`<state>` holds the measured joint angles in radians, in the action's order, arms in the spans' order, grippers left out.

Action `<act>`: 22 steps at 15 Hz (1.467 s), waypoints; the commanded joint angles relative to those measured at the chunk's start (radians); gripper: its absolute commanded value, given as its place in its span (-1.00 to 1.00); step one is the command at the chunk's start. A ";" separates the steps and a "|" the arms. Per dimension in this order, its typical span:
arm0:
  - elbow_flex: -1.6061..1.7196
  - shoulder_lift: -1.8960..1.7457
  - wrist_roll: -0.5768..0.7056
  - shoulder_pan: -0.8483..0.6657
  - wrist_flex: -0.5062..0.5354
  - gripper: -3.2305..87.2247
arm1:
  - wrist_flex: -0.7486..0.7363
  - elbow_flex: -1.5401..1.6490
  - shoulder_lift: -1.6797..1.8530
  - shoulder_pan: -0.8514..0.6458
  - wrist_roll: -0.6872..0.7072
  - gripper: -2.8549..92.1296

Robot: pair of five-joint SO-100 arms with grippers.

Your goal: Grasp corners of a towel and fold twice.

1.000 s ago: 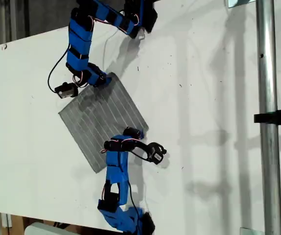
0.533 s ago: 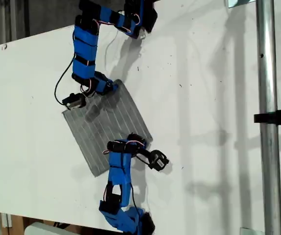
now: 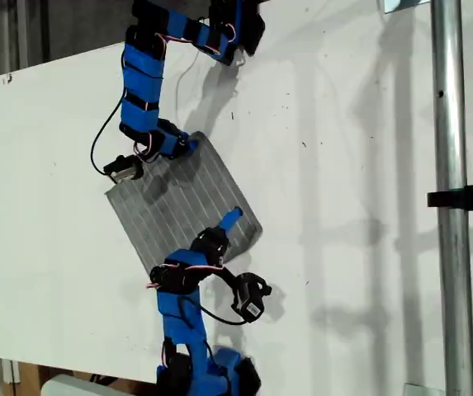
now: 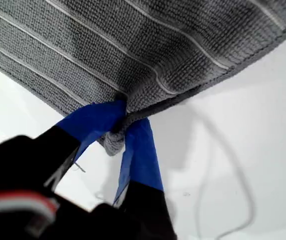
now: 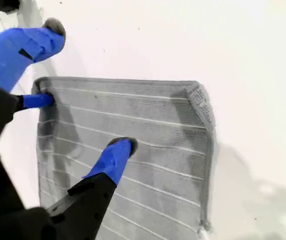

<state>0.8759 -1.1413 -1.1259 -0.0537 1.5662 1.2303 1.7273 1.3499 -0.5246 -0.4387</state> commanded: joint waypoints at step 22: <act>-0.032 0.318 -0.074 0.017 -0.067 -0.99 | 0.106 -0.078 0.103 0.078 -0.078 -0.94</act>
<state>0.8590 -0.7578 -1.2287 -0.0706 1.4680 1.3177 1.6889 1.3698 -0.4893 -0.4786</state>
